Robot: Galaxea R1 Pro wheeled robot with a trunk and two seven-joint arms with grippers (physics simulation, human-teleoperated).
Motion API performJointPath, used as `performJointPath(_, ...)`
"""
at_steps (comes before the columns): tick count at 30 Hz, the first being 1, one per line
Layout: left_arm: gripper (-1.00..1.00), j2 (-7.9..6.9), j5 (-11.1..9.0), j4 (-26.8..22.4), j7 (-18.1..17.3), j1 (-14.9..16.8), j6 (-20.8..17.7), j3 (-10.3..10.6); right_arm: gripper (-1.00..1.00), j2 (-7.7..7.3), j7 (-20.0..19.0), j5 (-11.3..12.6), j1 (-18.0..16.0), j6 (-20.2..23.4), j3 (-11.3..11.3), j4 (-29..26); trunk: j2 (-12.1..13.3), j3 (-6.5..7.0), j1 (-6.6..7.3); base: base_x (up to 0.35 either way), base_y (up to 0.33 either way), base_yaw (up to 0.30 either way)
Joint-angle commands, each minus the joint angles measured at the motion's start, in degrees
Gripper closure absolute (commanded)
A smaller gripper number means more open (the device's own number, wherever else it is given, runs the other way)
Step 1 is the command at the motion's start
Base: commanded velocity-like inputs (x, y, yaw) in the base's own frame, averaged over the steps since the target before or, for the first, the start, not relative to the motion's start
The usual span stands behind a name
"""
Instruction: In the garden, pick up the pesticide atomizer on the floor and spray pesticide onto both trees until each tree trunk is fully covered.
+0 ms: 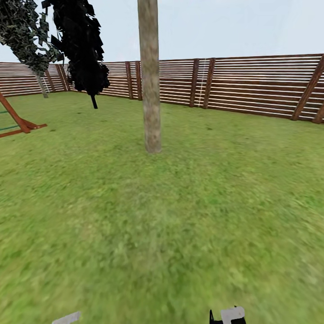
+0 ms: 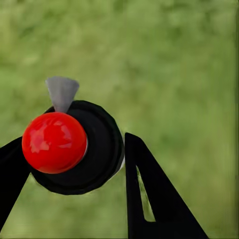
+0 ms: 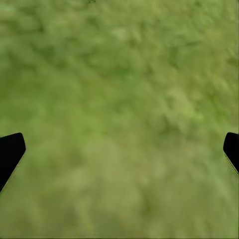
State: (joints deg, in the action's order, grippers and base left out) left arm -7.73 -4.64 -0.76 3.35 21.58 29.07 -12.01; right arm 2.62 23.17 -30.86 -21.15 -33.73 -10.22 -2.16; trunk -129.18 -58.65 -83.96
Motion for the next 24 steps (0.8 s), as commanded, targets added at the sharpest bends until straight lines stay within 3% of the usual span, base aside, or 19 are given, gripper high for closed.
performJointPath(1,1.0,0.0,-0.46,0.05,-0.01,0.04,0.16,0.22,-1.0,0.02,0.29,-0.61,-0.03,-0.11,-0.42,0.05,-0.02,-0.05,-0.03,0.342,0.0,0.0)
performJointPath(24,1.0,-0.16,-0.54,0.05,-0.01,0.04,0.3,0.11,-1.0,-0.04,0.38,-0.61,-0.03,-0.11,-0.51,-0.03,-0.02,-0.05,-0.03,0.342,0.0,0.001)
